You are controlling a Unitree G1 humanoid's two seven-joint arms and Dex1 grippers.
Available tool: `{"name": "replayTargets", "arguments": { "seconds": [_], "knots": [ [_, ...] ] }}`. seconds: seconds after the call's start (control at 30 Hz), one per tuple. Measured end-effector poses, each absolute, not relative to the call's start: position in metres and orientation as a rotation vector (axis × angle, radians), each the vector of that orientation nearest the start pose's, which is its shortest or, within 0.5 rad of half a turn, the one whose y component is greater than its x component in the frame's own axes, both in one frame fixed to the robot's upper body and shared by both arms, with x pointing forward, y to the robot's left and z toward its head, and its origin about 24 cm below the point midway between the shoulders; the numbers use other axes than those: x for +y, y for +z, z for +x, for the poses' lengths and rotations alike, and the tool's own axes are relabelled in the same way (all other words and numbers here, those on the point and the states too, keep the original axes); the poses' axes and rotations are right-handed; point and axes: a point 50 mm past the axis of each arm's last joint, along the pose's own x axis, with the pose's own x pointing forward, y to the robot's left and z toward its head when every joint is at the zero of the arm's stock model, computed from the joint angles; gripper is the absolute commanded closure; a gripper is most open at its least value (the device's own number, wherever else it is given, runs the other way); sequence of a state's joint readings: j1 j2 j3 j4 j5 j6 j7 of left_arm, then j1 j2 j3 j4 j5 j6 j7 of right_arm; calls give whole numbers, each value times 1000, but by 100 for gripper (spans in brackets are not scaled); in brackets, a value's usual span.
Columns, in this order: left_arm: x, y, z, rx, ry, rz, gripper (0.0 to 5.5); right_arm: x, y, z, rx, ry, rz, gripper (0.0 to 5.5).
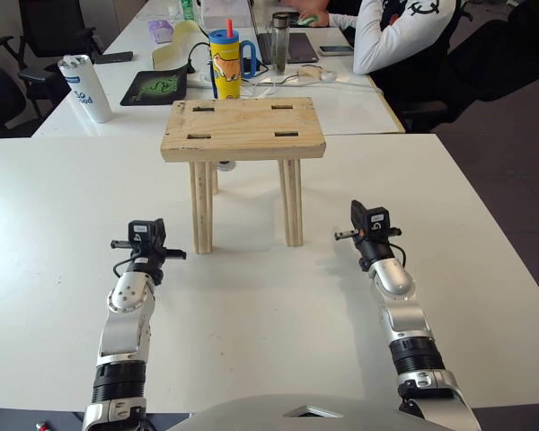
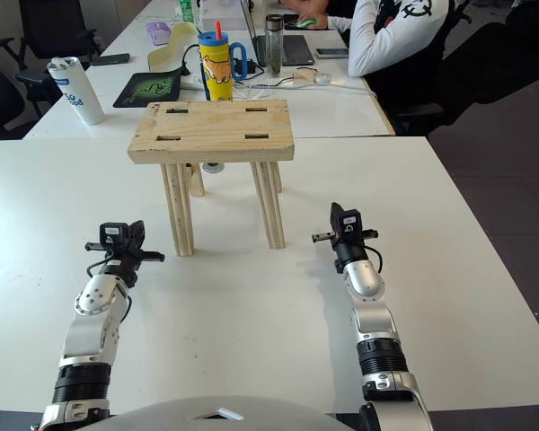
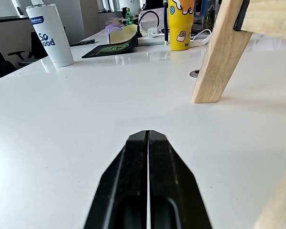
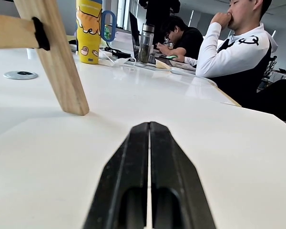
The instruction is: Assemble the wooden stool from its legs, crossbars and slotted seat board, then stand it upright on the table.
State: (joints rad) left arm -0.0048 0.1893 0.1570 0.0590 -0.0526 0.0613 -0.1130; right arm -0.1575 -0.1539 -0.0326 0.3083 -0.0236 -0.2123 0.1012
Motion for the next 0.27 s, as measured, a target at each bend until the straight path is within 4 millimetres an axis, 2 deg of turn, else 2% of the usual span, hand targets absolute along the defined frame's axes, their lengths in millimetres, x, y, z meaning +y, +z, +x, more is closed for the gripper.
{"name": "replayTargets", "arguments": {
  "seconds": [0.27],
  "knots": [
    [220,35,260,51,108,212,549,-168,40,288,-104,84,-159,550]
  ]
}}
